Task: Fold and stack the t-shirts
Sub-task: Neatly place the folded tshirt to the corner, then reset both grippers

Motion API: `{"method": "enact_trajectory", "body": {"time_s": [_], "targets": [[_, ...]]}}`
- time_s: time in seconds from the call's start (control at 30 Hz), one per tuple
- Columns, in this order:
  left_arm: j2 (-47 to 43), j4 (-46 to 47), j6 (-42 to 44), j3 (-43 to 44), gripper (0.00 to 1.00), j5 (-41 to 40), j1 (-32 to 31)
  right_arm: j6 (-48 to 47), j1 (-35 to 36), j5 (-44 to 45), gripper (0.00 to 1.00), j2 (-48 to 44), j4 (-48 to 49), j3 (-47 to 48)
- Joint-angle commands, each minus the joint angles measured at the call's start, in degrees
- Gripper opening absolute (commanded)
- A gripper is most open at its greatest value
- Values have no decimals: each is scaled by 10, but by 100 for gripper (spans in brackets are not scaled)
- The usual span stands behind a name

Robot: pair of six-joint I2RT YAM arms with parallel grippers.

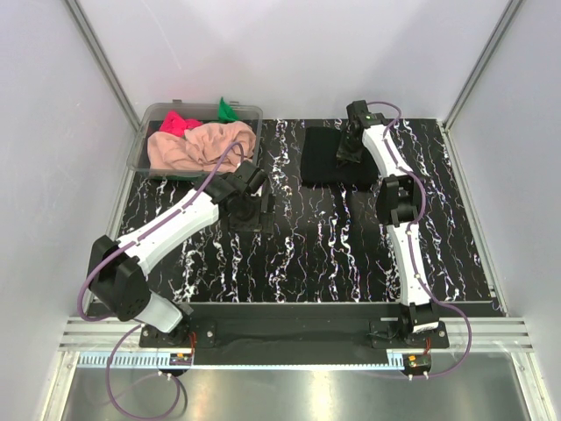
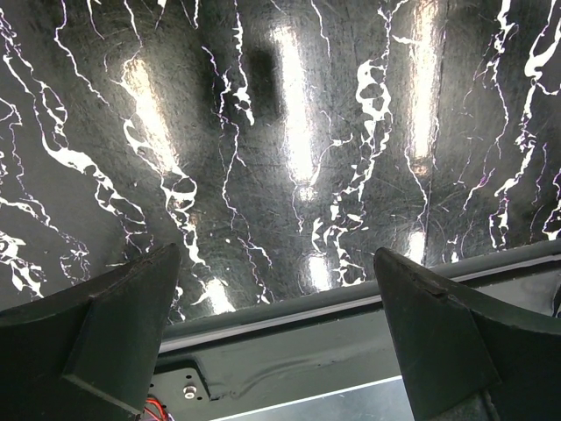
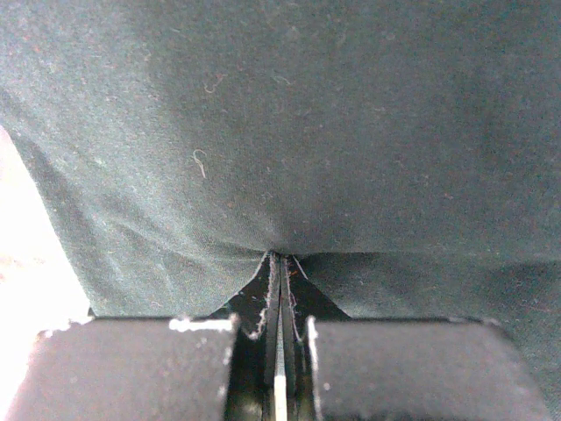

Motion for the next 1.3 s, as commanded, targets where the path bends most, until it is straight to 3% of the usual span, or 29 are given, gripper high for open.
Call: {"method": "enact_trajectory", "body": {"time_s": [0.0,0.27,0.4,0.6,0.77,0.9,1.0,1.07,1.1,1.13,1.17,1.2,1.27], "targets": [[-3,26,-2,0,99,9,2,-11,-20,22,0,31,0,19],[6,29,-2,3,99,14,2,-22,-41,9,0,44,-1,47],[7,33,-7,2,99,16,1,-30,-43,-36,23,27,9,41],[-8,34,-9,0,99,16,1,-13,-41,-90,38,-66,38,-32],[-32,33,-12,-12,99,27,2,2,-34,-104,39,-117,31,-44],[-56,34,-20,-23,99,31,1,8,-29,-110,34,-139,2,-39],[-79,31,-22,-28,99,21,1,14,-9,-126,30,-206,-12,-51],[-103,11,-27,-18,99,-36,1,23,12,-104,30,-297,1,-100],[-112,-1,-33,-10,99,-60,1,24,39,-99,32,-333,19,-131],[-124,-18,-38,-5,99,-107,0,46,49,-107,41,-396,50,-202],[-143,-29,-42,9,99,-129,1,75,51,-137,58,-416,57,-240],[-155,-43,-49,18,99,-160,1,104,49,-264,76,-430,61,-281],[-182,-93,-69,39,99,-229,1,155,78,-332,70,-472,63,-400]]}}
